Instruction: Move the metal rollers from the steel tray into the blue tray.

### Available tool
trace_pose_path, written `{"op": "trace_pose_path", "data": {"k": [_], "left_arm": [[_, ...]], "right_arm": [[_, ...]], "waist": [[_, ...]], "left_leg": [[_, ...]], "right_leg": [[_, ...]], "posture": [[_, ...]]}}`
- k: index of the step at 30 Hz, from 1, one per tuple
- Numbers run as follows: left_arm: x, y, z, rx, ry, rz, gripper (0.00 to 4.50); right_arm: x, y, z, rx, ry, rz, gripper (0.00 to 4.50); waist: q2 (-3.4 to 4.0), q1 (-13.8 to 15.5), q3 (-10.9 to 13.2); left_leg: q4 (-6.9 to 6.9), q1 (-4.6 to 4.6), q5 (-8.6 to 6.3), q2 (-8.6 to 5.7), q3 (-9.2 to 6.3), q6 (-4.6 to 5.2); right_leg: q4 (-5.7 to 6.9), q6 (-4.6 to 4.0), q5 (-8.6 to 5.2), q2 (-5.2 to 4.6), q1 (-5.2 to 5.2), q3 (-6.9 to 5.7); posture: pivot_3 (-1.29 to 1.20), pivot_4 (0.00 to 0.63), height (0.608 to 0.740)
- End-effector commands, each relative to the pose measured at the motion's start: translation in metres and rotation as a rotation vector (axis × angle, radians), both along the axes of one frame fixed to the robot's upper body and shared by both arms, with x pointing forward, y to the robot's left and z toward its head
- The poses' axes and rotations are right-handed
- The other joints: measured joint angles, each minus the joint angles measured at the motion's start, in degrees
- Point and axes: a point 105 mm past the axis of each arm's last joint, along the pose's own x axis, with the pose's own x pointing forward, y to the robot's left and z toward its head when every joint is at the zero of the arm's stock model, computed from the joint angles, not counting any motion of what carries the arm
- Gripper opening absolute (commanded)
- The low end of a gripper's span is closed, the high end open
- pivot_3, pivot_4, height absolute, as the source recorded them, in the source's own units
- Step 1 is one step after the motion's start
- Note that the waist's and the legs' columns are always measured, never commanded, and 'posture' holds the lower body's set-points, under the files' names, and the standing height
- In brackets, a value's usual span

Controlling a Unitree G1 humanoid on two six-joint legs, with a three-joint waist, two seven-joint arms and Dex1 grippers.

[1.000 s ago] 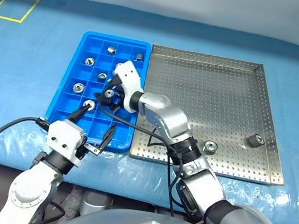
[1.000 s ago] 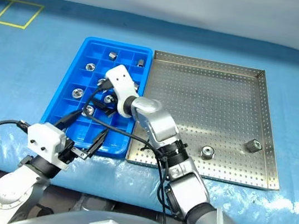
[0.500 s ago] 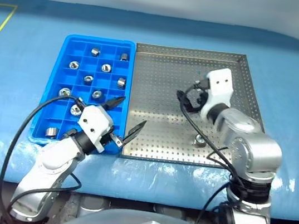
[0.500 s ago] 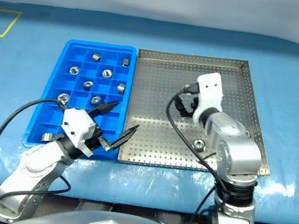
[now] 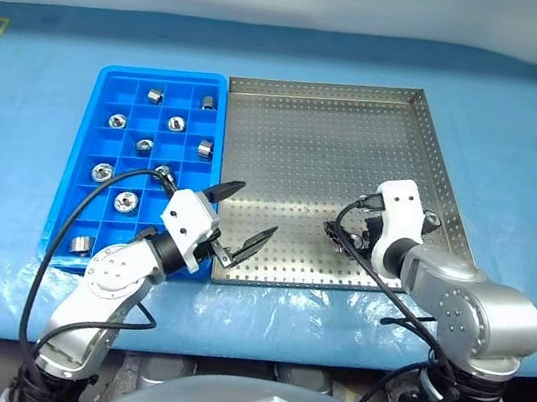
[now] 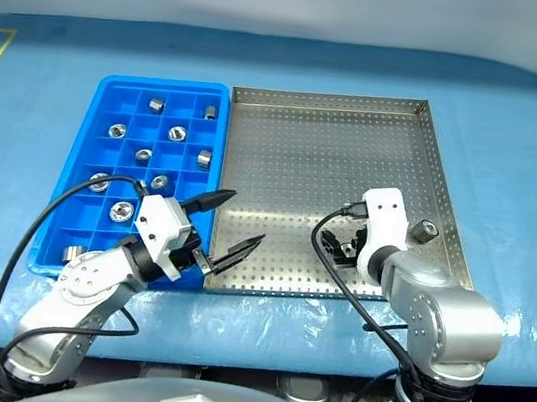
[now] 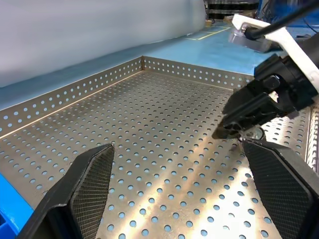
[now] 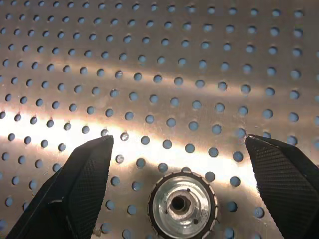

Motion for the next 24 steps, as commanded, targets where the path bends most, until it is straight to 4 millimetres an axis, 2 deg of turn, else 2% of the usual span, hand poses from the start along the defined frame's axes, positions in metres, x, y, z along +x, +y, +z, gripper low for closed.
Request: {"op": "trace_pose_path", "data": {"k": [1,7,11,16,17,22,24], "left_arm": [[-0.003,-0.005,0.005,-0.024,-0.016,-0.019,4.5],[-0.003,-0.007,0.005,-0.027,-0.014,-0.022,4.5],[-0.004,-0.008,0.005,-0.026,-0.016,-0.024,4.5],[-0.004,-0.008,0.006,-0.023,-0.019,-0.021,4.5],[-0.003,-0.008,0.006,-0.023,-0.02,-0.019,4.5],[-0.001,-0.005,0.008,-0.029,-0.031,0.022,4.5],[0.0,0.001,0.008,-0.033,-0.032,0.056,4.5]], "right_arm": [[-0.003,0.0,0.005,-0.012,-0.02,0.012,4.46],[-0.009,0.0,0.001,-0.045,0.006,0.057,4.46],[-0.014,0.002,-0.009,-0.067,0.043,0.063,3.61],[-0.012,0.007,-0.009,-0.074,0.034,0.066,1.95],[-0.011,0.008,-0.007,-0.071,0.026,0.067,1.76],[0.007,0.029,0.017,-0.056,-0.085,0.124,1.75],[0.019,0.047,0.031,-0.033,-0.173,0.159,1.75]], "waist": [[0.0,-0.09,0.0],[0.0,-0.09,0.0],[0.0,-0.05,0.0],[-0.04,-0.05,-0.03],[-0.05,-0.05,-0.03],[-0.04,-0.11,-0.02],[-0.04,0.06,-0.02]], "left_leg": [[0.0,0.0,0.0,0.0,-0.01,0.0],[0.01,0.01,0.0,0.0,-0.01,0.01],[0.01,0.01,0.0,0.0,-0.02,0.01],[0.08,0.04,0.0,0.0,-0.03,0.01],[0.09,0.04,0.0,0.0,-0.03,0.01],[0.18,0.04,0.01,0.01,-0.03,0.01],[0.2,0.03,0.01,0.01,-0.07,0.02]], "right_leg": [[0.0,0.0,0.0,0.01,0.0,0.0],[0.01,0.0,0.0,0.01,0.01,0.0],[0.01,0.0,0.0,0.02,0.01,0.0],[0.01,0.01,0.0,0.02,0.07,-0.01],[0.02,0.01,0.0,0.02,0.08,-0.01],[0.05,0.02,0.01,0.04,0.07,0.01],[0.05,0.03,0.01,0.05,0.09,-0.02]], "posture": [[-0.07,0.15,0.74],[-0.06,0.15,0.74],[-0.06,0.15,0.74],[-0.05,0.15,0.74],[-0.05,0.15,0.74],[-0.03,0.15,0.74],[-0.01,0.15,0.74]]}}
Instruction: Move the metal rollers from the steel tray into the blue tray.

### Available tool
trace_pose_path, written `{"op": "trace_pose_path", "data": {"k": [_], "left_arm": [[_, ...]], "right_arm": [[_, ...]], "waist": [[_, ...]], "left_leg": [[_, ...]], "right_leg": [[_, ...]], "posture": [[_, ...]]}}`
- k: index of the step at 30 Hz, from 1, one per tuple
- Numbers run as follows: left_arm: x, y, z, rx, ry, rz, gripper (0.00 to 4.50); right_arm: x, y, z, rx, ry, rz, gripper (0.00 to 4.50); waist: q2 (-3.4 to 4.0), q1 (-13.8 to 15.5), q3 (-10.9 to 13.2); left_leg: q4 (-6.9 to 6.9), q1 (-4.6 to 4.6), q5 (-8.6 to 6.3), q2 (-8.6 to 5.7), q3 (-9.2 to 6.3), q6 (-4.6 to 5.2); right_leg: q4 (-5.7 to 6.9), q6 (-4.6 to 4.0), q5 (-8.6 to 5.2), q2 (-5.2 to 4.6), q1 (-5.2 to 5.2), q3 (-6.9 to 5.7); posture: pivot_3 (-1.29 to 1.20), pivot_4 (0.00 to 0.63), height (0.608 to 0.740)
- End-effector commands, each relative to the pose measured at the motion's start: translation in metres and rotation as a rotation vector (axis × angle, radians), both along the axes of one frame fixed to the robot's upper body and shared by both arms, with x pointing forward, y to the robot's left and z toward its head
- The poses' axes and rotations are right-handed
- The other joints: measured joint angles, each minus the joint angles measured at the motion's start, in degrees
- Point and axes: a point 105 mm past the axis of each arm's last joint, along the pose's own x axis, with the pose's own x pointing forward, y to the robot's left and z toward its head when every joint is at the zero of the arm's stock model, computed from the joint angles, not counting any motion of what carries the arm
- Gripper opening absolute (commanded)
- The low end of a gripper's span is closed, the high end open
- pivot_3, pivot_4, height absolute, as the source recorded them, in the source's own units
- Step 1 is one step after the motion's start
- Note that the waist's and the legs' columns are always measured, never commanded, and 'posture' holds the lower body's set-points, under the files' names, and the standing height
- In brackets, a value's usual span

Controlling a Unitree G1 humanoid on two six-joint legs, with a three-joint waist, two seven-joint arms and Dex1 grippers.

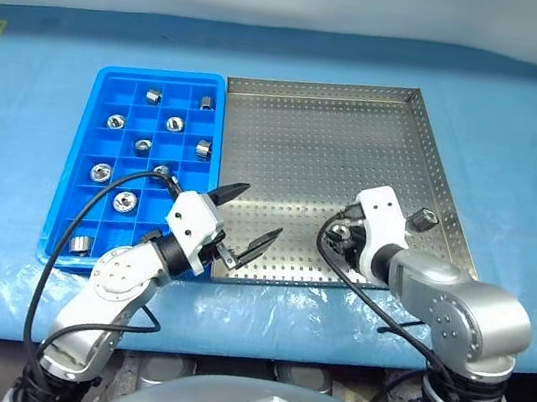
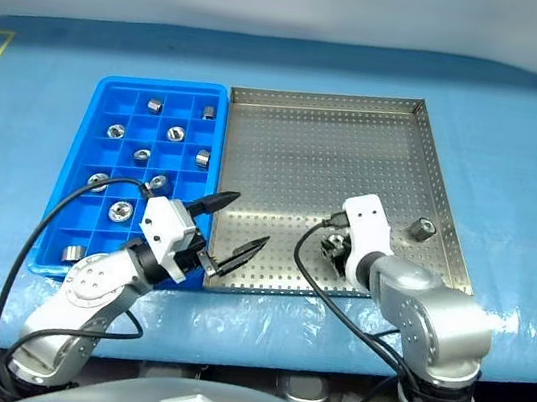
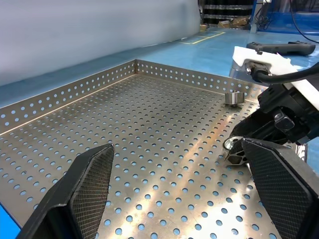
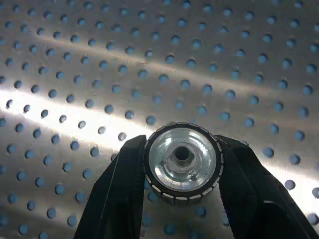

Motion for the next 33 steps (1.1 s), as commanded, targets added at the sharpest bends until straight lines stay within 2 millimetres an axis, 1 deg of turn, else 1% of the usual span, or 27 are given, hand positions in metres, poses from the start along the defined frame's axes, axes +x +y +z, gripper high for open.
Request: {"op": "trace_pose_path", "data": {"k": [1,5,9,12,13,16,18,20,21,24,27,31,33], "left_arm": [[0.0,0.008,0.009,-0.012,-0.041,0.059,4.5],[0.0,0.026,0.01,-0.001,-0.067,0.173,4.5],[-0.006,0.042,0.011,0.017,-0.084,0.282,4.5],[-0.018,0.056,0.01,0.032,-0.073,0.352,4.5],[-0.02,0.058,0.009,0.035,-0.07,0.364,4.5],[-0.033,0.074,0.007,0.052,-0.047,0.436,4.5],[-0.038,0.08,0.006,0.058,-0.039,0.467,4.5],[-0.04,0.083,0.006,0.055,-0.039,0.487,4.5],[-0.042,0.083,0.006,0.053,-0.037,0.488,4.5],[-0.044,0.083,0.005,0.052,-0.033,0.486,4.5],[-0.046,0.08,0.004,0.057,-0.024,0.476,4.5],[-0.047,0.076,0.003,0.051,-0.018,0.447,4.5],[-0.046,0.074,0.002,0.049,-0.013,0.427,4.5]], "right_arm": [[0.018,0.03,0.026,0.05,-0.148,0.061,1.75],[0.034,0.073,0.049,0.135,-0.267,0.154,1.75],[0.043,0.115,0.064,0.195,-0.336,0.271,1.75],[0.044,0.144,0.071,0.231,-0.367,0.368,1.75],[0.044,0.149,0.072,0.239,-0.372,0.383,1.75],[0.035,0.173,0.073,0.296,-0.356,0.483,1.75],[0.029,0.183,0.069,0.309,-0.333,0.533,1.75],[0.024,0.188,0.061,0.314,-0.299,0.572,1.75],[0.02,0.19,0.055,0.308,-0.272,0.591,1.75],[0.014,0.19,0.041,0.293,-0.218,0.62,1.75],[0.008,0.183,0.021,0.254,-0.147,0.628,1.75],[0.005,0.174,0.009,0.226,-0.106,0.618,1.75],[0.006,0.171,0.007,0.214,-0.106,0.606,2.47]], "waist": [[0.0,0.01,0.0],[-0.01,0.38,0.01],[-0.01,1.45,0.01],[-0.03,1.93,0.02],[-0.03,2.25,0.02],[-0.05,3.5,0.03],[-0.05,4.14,0.03],[-0.07,4.95,0.02],[-0.08,5.43,0.02],[-0.09,6.02,0.01],[-0.11,6.34,0.0],[-0.09,6.4,-0.01],[-0.09,6.36,-0.01]], "left_leg": [[0.0,0.0,0.0,0.0,-0.01,0.0],[-0.08,-0.02,0.0,0.02,-0.02,0.0],[-0.15,-0.02,0.0,0.01,-0.01,-0.01],[-0.22,-0.02,0.0,0.01,0.01,-0.01],[-0.25,-0.02,0.0,0.01,0.01,-0.01],[-0.29,-0.02,0.0,0.03,-0.05,-0.01],[-0.3,-0.02,0.0,0.04,-0.03,-0.01],[-0.29,-0.02,0.01,0.02,-0.04,-0.01],[-0.28,-0.02,0.0,0.02,-0.04,-0.01],[-0.27,-0.02,0.01,0.02,-0.05,-0.02],[-0.28,-0.01,0.01,0.02,-0.05,-0.02],[-0.29,-0.01,0.01,0.02,-0.04,-0.02],[-0.29,0.01,0.01,0.03,-0.05,-0.02]], "right_leg": [[0.0,0.0,0.0,0.0,0.0,-0.01],[0.0,0.0,0.0,0.01,-0.06,-0.01],[-0.02,0.0,0.0,-0.03,-0.07,-0.04],[-0.03,-0.01,0.0,-0.06,-0.09,-0.04],[-0.04,-0.01,0.0,-0.07,-0.11,-0.04],[-0.03,-0.03,-0.02,-0.06,-0.13,-0.11],[-0.04,-0.04,-0.02,-0.06,-0.13,-0.11],[-0.04,-0.05,-0.02,-0.08,-0.11,-0.15],[-0.04,-0.05,-0.02,-0.08,-0.1,-0.15],[-0.04,-0.05,-0.02,-0.07,-0.1,-0.16],[-0.05,-0.07,-0.04,-0.06,-0.1,-0.16],[-0.05,-0.08,-0.04,-0.06,-0.12,-0.16],[-0.04,-0.09,-0.05,-0.04,-0.1,-0.16]], "posture": [[0.0,0.15,0.74],[0.05,0.15,0.74],[0.1,0.15,0.74],[0.14,0.15,0.74],[0.16,0.15,0.74],[0.21,0.15,0.74],[0.23,0.15,0.74],[0.24,0.15,0.74],[0.24,0.15,0.74],[0.25,0.15,0.74],[0.25,0.15,0.74],[0.23,0.15,0.74],[0.21,0.15,0.74]]}}
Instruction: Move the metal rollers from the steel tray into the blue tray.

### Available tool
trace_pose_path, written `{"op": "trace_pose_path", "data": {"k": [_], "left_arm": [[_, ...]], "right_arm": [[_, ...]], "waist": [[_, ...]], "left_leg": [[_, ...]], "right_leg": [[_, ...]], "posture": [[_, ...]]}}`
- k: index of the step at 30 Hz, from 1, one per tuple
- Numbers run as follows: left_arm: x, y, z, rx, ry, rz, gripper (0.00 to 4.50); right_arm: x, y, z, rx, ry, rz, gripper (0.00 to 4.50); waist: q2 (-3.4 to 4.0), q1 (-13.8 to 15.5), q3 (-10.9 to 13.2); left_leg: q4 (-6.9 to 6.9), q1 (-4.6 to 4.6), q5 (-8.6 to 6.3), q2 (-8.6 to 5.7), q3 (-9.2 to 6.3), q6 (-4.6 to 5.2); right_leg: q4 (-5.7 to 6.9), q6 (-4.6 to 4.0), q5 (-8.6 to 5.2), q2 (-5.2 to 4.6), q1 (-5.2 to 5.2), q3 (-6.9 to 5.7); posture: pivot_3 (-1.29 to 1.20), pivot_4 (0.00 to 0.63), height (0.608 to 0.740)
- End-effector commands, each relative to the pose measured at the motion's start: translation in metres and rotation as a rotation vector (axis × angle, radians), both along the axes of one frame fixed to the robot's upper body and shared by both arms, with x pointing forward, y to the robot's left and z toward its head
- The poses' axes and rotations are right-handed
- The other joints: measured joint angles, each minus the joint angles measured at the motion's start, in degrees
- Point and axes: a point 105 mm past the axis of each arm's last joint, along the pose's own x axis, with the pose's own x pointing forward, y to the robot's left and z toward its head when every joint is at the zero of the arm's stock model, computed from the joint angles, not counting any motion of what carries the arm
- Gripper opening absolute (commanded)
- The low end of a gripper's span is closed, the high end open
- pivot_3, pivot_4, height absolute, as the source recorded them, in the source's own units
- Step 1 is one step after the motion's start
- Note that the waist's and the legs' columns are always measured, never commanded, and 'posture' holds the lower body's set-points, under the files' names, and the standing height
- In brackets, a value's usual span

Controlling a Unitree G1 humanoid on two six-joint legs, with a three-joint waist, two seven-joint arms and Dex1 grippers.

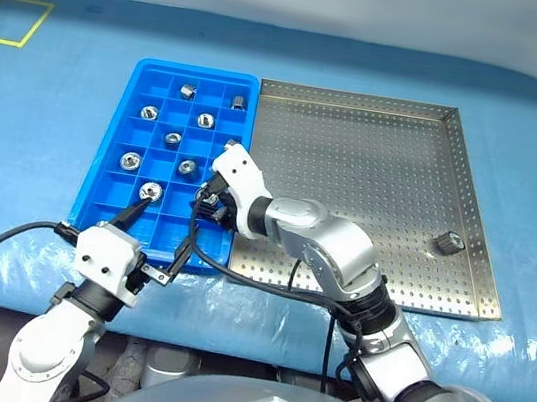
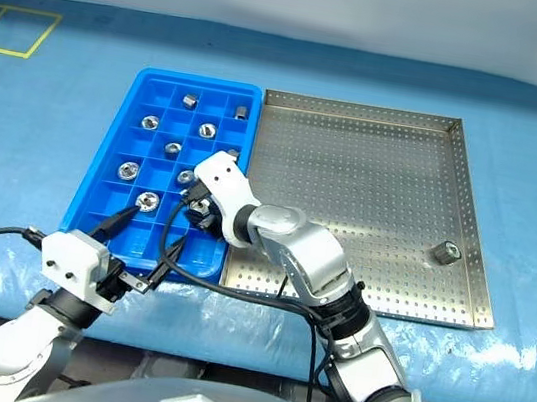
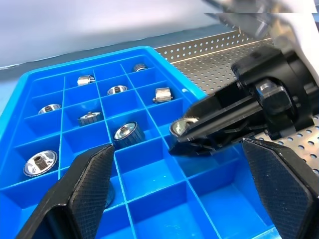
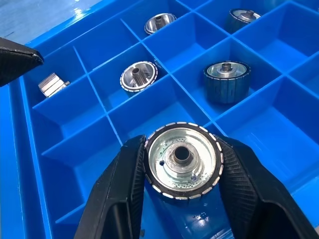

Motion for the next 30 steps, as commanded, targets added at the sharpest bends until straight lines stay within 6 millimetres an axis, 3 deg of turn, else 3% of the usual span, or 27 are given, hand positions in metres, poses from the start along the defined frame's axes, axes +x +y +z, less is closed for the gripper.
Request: {"op": "trace_pose_path", "data": {"k": [1,4,8,11,12,14,17,20,23,30], "left_arm": [[-0.001,-0.009,0.011,-0.009,-0.045,-0.055,4.5],[0.001,-0.013,0.01,-0.006,-0.04,-0.094,4.5],[0.007,-0.019,0.012,-0.012,-0.055,-0.132,4.5],[0.013,-0.027,0.015,-0.031,-0.075,-0.179,4.5],[0.014,-0.029,0.016,-0.035,-0.078,-0.189,4.5],[0.02,-0.035,0.016,-0.049,-0.086,-0.21,4.5],[0.028,-0.045,0.016,-0.059,-0.093,-0.248,4.5],[0.033,-0.052,0.014,-0.06,-0.091,-0.283,4.5],[0.037,-0.057,0.012,-0.068,-0.089,-0.318,4.5],[0.041,-0.065,0.007,-0.083,-0.076,-0.375,4.5]], "right_arm": [[-0.001,-0.003,0.004,0.007,-0.014,-0.014,2.74],[0.008,-0.008,0.025,0.096,-0.051,-0.082,3.66],[0.029,-0.036,0.052,0.19,-0.111,-0.257,3.66],[0.056,-0.09,0.064,0.236,-0.173,-0.552,3.66],[0.061,-0.103,0.065,0.233,-0.189,-0.614,3.66],[0.072,-0.149,0.059,0.193,-0.232,-0.818,3.66],[0.073,-0.211,0.046,0.077,-0.328,-1.066,3.66],[0.066,-0.246,0.042,0.047,-0.395,-1.264,3.66],[0.057,-0.258,0.036,0.087,-0.364,-1.444,3.66],[0.035,-0.249,0.015,0.201,-0.162,-1.722,3.66]], "waist": [[0.0,-0.06,0.0],[-0.02,-0.01,-0.01],[-0.02,-0.3,-0.01],[-0.01,-0.92,-0.01],[0.0,-1.0,-0.02],[0.01,-1.26,-0.03],[0.03,-1.55,-0.04],[0.1,-2.99,-0.07],[0.14,-5.24,-0.08],[0.34,-6.31,-0.11]], "left_leg": [[0.0,0.0,0.0,0.0,0.0,0.0],[0.01,0.0,0.0,-0.01,-0.01,0.0],[0.05,-0.02,0.01,-0.01,0.02,-0.02],[0.03,-0.03,0.01,-0.01,0.01,-0.02],[0.01,-0.03,0.01,-0.01,0.0,-0.02],[0.0,-0.03,0.01,-0.01,0.02,-0.02],[0.01,-0.06,0.01,-0.06,0.06,-0.02],[-0.02,-0.08,0.01,-0.05,0.13,-0.02],[-0.06,-0.01,0.01,0.02,0.2,-0.02],[0.04,0.02,0.08,-0.03,0.16,0.05]], "right_leg": [[0.0,-0.01,-0.01,0.0,0.0,0.0],[0.0,-0.01,-0.01,-0.02,0.01,-0.02],[-0.01,-0.01,0.0,-0.02,0.01,0.01],[0.0,-0.01,-0.01,0.0,0.0,0.0],[0.0,-0.01,-0.01,0.0,0.0,0.0],[-0.01,-0.01,-0.01,-0.01,0.0,0.01],[-0.05,-0.01,-0.01,-0.08,0.02,0.01],[-0.06,-0.01,-0.01,-0.09,0.0,0.07],[0.04,0.0,-0.01,-0.02,-0.06,0.18],[0.19,0.0,0.0,-0.03,-0.04,0.21]], "posture": [[0.2,0.15,0.74],[0.17,0.15,0.74],[0.14,0.15,0.74],[0.11,0.15,0.74],[0.1,0.15,0.74],[0.08,0.15,0.74],[0.03,0.15,0.74],[0.01,0.15,0.74],[-0.01,0.15,0.74],[-0.04,0.15,0.74]]}}
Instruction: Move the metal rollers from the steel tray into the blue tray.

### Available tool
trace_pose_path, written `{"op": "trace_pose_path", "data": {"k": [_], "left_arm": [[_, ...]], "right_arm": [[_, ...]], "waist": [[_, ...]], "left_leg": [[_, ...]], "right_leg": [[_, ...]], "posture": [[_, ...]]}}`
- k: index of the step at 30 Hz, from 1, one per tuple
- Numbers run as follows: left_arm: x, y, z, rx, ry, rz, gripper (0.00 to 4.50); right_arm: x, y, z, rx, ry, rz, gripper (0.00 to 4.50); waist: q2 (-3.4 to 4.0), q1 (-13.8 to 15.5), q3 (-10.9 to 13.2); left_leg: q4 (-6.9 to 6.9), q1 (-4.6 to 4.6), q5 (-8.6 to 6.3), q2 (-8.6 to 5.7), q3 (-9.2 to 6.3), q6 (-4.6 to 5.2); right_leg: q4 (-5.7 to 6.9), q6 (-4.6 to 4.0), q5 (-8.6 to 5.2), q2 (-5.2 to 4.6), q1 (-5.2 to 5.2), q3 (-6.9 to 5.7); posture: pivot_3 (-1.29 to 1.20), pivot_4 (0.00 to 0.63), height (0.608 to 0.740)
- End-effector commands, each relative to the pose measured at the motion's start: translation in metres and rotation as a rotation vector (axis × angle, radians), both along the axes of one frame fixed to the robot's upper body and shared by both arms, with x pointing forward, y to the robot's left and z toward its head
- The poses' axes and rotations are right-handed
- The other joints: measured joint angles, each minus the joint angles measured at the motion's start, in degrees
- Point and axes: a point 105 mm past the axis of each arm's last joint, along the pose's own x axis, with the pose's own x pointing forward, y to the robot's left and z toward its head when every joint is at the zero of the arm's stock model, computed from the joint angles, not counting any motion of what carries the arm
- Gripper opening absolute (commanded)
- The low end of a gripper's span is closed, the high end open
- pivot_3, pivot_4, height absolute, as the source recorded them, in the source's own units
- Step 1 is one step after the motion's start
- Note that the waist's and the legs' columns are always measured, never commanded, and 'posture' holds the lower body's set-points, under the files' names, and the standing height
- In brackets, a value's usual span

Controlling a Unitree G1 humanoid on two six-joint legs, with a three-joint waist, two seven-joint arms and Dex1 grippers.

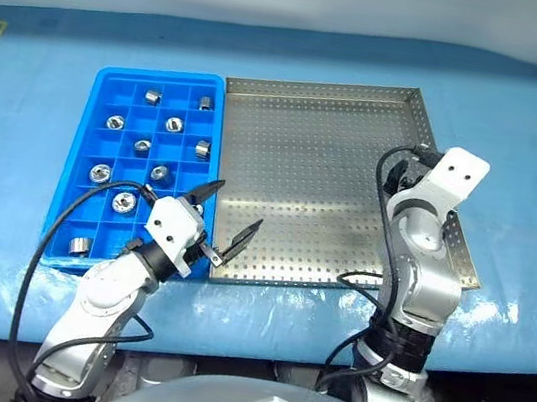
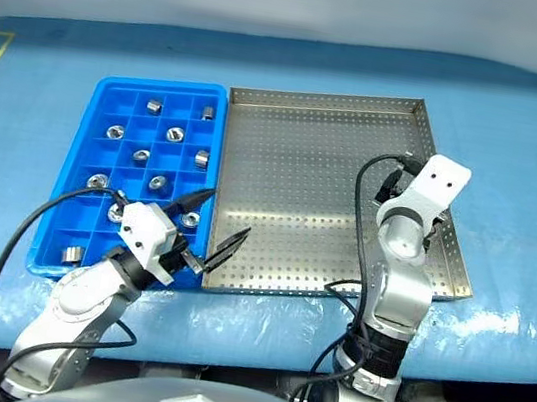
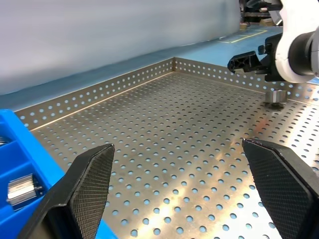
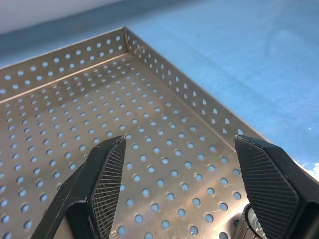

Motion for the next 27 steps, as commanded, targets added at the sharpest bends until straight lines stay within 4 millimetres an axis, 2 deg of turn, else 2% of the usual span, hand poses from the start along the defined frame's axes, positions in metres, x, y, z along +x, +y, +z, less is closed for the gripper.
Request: {"op": "trace_pose_path", "data": {"k": [1,7,18,22,27], "left_arm": [[-0.001,-0.004,0.003,-0.025,-0.012,-0.031,4.5],[-0.001,-0.006,-0.002,-0.026,-0.001,-0.041,4.5],[-0.004,-0.007,-0.003,-0.026,0.003,-0.034,4.5],[-0.005,-0.007,-0.002,-0.03,0.003,-0.029,4.5],[-0.005,-0.008,0.001,-0.031,-0.001,-0.025,4.5]], "right_arm": [[-0.017,0.009,-0.008,0.132,-0.002,-0.143,3.66],[-0.025,0.009,-0.018,0.106,0.069,-0.272,3.66],[-0.015,0.041,-0.043,0.294,0.189,-0.243,3.66],[-0.016,0.045,-0.055,0.361,0.238,-0.278,3.66],[-0.014,0.045,-0.058,0.378,0.238,-0.31,3.66]], "waist": [[0.0,0.05,-0.01],[0.06,-0.05,-0.06],[0.12,-0.02,-0.1],[0.13,0.16,-0.1],[0.13,0.29,-0.1]], "left_leg": [[0.02,0.0,0.0,-0.01,0.0,0.0],[-0.01,-0.02,0.0,-0.01,0.0,0.01],[-0.02,-0.01,0.01,0.0,0.0,0.03],[-0.02,-0.02,0.01,0.0,0.0,0.03],[-0.04,-0.02,0.01,0.0,0.0,0.03]], "right_leg": [[-0.01,0.0,0.0,-0.02,0.01,-0.01],[-0.04,0.01,0.01,-0.01,0.0,-0.01],[-0.04,0.01,0.01,-0.01,0.0,-0.01],[-0.04,0.01,0.01,-0.01,-0.01,-0.01],[-0.05,0.01,0.0,-0.01,-0.01,-0.01]], "posture": [[-0.04,0.15,0.74],[-0.03,0.15,0.74],[0.0,0.15,0.74],[0.01,0.15,0.74],[0.01,0.15,0.74]]}}
